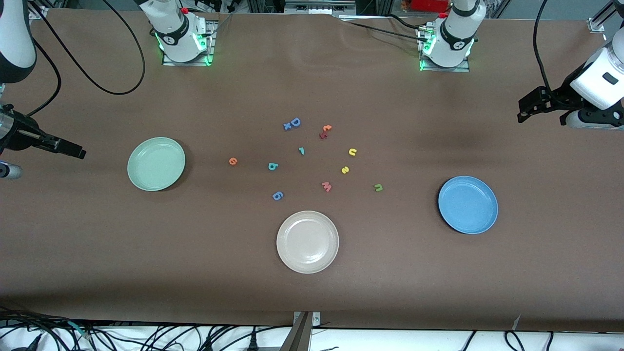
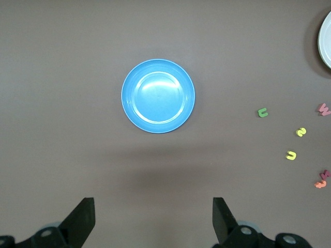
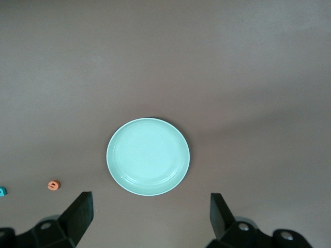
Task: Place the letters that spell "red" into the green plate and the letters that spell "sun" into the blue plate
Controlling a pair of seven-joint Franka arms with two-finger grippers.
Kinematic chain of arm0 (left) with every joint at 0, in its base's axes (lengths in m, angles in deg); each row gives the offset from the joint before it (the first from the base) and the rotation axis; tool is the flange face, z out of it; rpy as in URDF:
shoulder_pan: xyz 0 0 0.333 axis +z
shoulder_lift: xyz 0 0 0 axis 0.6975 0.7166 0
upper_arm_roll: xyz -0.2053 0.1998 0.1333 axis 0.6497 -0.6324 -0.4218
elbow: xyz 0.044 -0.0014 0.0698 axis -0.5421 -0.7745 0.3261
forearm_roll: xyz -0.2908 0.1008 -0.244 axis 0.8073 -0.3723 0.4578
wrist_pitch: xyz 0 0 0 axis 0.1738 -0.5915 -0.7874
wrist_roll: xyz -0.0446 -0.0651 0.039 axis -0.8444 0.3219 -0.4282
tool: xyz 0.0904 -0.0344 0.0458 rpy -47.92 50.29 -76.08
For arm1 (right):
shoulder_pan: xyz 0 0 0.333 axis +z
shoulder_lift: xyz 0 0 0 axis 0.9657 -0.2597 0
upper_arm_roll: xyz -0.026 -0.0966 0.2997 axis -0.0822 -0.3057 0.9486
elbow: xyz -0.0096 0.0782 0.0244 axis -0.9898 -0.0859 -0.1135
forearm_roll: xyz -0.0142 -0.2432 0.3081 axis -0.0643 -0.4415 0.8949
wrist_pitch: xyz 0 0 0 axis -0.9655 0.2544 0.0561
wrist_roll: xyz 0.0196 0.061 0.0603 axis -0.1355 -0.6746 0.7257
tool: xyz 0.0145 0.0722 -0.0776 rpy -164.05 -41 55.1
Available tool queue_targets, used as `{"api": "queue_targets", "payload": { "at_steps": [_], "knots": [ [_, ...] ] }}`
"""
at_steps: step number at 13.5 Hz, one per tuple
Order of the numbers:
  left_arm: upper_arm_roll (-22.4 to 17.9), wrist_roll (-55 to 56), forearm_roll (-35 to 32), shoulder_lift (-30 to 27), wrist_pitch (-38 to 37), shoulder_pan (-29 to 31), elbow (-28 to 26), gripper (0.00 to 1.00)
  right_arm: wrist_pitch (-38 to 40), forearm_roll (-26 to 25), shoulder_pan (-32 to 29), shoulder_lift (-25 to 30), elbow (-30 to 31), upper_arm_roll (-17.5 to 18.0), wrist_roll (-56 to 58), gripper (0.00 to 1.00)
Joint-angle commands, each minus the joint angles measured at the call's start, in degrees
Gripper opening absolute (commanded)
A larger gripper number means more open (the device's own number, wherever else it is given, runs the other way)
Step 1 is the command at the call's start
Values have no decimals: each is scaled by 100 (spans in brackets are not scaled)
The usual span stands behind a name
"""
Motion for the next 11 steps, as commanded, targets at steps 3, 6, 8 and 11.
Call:
{"api": "queue_targets", "payload": {
  "at_steps": [3, 6, 8, 11],
  "knots": [
    [-3, -109, -116, 97, -198, 22, 199, 100, 56, 85, 22, -92, -172, 17, -37, 100],
    [-3, -109, -116, 97, -198, 31, 199, 100, 47, 85, 22, -92, -172, 8, -55, 100],
    [-3, -109, -116, 97, -198, 39, 191, 100, 47, 85, 13, -101, -172, 8, -46, 100],
    [-3, -109, -116, 97, -206, 48, 199, 100, 90, 85, 13, -101, -172, 8, -11, 100]
  ]
}}
